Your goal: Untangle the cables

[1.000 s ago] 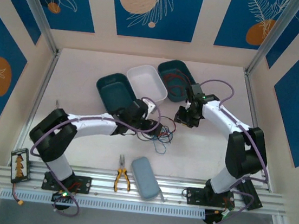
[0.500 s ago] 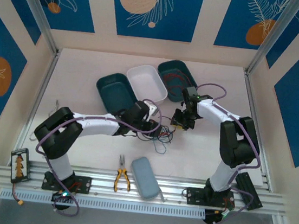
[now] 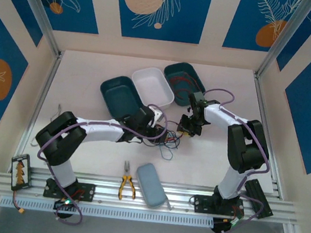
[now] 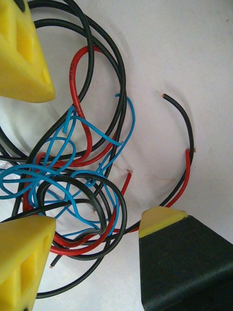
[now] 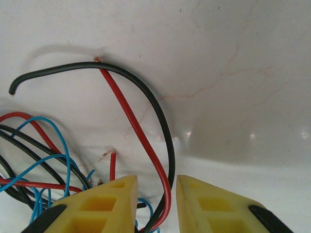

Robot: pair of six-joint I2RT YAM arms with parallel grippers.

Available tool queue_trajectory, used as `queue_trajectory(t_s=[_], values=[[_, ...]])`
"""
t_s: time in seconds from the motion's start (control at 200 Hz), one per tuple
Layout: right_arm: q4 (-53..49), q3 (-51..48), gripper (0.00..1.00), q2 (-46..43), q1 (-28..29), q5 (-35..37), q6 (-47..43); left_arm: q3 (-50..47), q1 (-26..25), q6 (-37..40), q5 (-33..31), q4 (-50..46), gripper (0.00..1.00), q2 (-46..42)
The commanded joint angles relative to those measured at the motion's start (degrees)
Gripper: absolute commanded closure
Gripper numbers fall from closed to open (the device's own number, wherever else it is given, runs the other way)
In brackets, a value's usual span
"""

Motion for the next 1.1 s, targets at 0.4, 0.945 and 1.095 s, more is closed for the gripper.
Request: queue_trajectory(t_s=[0.4,0.945,1.095], values=[[-1.06,-2.02,0.98,-3.64,0.22,0.09,1.21,-0.11,-0.49,-0.11,0.12,0.32,0.5,2.02],[-8.25,1.01,0.99,-15.93,2.89,7.22,0.27,0.18,-0.61,-0.21,0.34,-0.82,0.89,2.72],[-8.96,-0.6,0.95,-17.99,2.93,4.72,0.85,-1.71,-0.67,-0.04,0.37,-2.26,0.93,0.25]])
